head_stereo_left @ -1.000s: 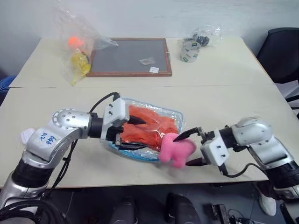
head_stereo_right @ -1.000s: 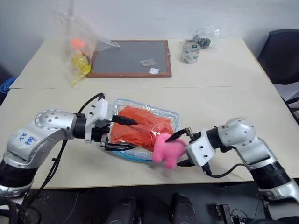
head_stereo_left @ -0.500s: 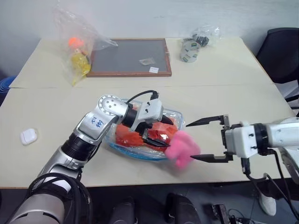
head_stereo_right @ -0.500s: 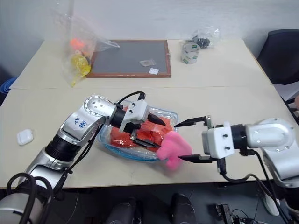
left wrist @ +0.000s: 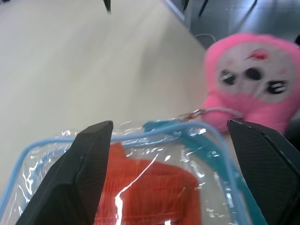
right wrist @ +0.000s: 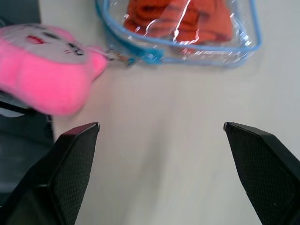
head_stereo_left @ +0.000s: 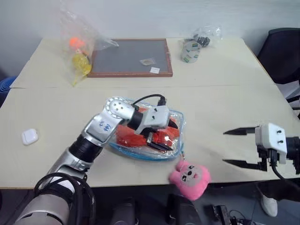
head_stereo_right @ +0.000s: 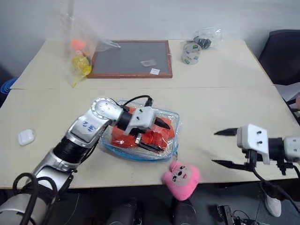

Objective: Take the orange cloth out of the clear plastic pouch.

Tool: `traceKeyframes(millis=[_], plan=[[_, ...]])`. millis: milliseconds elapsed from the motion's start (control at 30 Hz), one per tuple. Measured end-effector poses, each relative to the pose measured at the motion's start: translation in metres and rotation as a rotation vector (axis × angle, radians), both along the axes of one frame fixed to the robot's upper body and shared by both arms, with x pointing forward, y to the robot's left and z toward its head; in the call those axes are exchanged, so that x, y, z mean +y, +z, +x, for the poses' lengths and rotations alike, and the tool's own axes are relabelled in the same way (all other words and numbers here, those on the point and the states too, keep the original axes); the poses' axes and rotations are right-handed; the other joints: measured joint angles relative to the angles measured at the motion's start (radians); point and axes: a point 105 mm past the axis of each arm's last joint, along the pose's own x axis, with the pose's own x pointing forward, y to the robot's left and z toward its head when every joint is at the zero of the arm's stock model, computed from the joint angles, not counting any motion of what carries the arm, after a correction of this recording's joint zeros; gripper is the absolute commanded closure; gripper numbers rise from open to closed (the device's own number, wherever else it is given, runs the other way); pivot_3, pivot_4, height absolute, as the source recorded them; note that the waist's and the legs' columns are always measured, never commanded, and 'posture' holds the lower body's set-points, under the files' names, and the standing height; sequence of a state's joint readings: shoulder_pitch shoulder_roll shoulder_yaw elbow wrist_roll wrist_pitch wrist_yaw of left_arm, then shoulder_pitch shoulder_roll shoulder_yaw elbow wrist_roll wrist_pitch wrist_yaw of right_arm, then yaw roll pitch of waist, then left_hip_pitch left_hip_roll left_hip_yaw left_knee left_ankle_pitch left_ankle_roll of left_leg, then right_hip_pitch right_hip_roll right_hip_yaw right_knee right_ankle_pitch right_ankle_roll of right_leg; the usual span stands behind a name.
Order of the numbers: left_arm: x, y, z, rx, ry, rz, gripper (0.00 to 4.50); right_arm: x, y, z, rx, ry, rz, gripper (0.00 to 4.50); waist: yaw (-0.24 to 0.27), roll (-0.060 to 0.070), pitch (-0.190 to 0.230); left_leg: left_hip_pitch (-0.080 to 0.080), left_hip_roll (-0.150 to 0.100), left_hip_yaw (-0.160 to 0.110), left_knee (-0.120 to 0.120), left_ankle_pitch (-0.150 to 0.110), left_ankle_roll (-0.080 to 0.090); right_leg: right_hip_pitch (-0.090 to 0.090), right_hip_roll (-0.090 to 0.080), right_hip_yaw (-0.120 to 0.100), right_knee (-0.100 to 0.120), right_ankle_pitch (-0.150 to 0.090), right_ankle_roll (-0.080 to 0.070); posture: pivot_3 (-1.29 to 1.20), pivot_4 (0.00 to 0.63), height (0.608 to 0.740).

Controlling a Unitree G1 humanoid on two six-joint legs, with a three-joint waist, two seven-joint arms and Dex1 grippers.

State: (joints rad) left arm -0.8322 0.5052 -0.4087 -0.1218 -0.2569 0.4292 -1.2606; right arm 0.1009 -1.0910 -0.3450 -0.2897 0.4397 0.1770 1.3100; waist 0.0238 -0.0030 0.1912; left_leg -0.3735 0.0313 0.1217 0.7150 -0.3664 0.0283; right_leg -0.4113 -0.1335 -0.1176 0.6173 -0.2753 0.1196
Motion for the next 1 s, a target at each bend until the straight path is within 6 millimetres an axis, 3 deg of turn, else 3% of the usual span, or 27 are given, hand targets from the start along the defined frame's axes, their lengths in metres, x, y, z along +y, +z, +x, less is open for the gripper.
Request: traceKeyframes(millis=[133, 267, 367, 467, 533, 633, 833, 1000], plan=[[0.002, 0.000, -0.028, 0.054, -0.075, 0.006, 0.41, 0.005, -0.010, -0.013, 0.088, 0.041, -0.004, 0.05, 0.000, 0.000, 0.000, 0.001, 0.000, 0.000, 0.000, 0.000, 0.000, 0.001, 0.000, 0.001, 0.000, 0.000, 0.000, 0.00, 0.150, 0.740], [0.017, -0.007, -0.036, 0.100, -0.047, 0.047, 0.41, 0.023, -0.015, -0.026, 0.167, 0.123, 0.015, 0.05, 0.001, 0.000, 0.000, 0.002, 0.001, -0.001, 0.001, 0.000, 0.000, 0.002, 0.000, 0.001, 0.001, 0.000, 0.000, 0.00, 0.150, 0.740], [0.057, -0.014, -0.043, 0.189, 0.057, 0.098, 0.41, 0.049, -0.023, -0.036, 0.234, 0.217, 0.060, 0.05, -0.008, 0.000, 0.000, 0.003, 0.004, -0.005, 0.000, -0.001, -0.002, 0.001, 0.002, 0.003, 0.001, -0.001, -0.001, 0.00, 0.150, 0.740], [0.089, -0.016, -0.051, 0.244, 0.149, 0.135, 0.41, 0.064, -0.036, -0.040, 0.289, 0.256, 0.104, 0.66, -0.010, 0.000, 0.000, 0.003, 0.004, -0.006, 0.000, -0.002, -0.003, 0.001, 0.002, 0.003, 0.001, -0.001, -0.002, 0.00, 0.150, 0.740], [0.101, -0.013, -0.059, 0.241, 0.175, 0.153, 0.41, 0.072, -0.038, -0.037, 0.283, 0.276, 0.117, 1.32, -0.004, 0.000, 0.000, 0.003, 0.002, -0.007, 0.001, -0.002, -0.002, 0.001, 0.000, 0.003, -0.002, -0.001, -0.002, 0.00, 0.150, 0.740], [0.110, -0.009, -0.063, 0.234, 0.226, 0.145, 0.41, 0.081, -0.041, -0.037, 0.294, 0.303, 0.140, 2.39, 0.006, 0.000, 0.000, 0.003, 0.002, -0.008, 0.002, -0.002, -0.002, 0.002, -0.001, 0.003, -0.004, -0.001, -0.002, 0.00, 0.150, 0.740], [0.109, -0.001, -0.062, 0.209, 0.283, 0.100, 0.41, 0.101, -0.042, -0.025, 0.285, 0.255, 0.253, 4.49, -0.001, 0.000, 0.000, 0.003, 0.000, -0.007, 0.001, -0.002, -0.003, 0.001, 0.002, 0.003, 0.001, -0.001, -0.002, 0.00, 0.150, 0.740], [0.105, -0.002, -0.058, 0.191, 0.308, 0.078, 0.41, 0.114, -0.054, -0.019, 0.259, 0.205, 0.265, 4.49, -0.002, 0.000, 0.000, 0.003, 0.000, -0.005, 0.001, -0.003, -0.003, 0.000, 0.002, 0.004, 0.002, -0.001, -0.002, 0.00, 0.150, 0.740]])
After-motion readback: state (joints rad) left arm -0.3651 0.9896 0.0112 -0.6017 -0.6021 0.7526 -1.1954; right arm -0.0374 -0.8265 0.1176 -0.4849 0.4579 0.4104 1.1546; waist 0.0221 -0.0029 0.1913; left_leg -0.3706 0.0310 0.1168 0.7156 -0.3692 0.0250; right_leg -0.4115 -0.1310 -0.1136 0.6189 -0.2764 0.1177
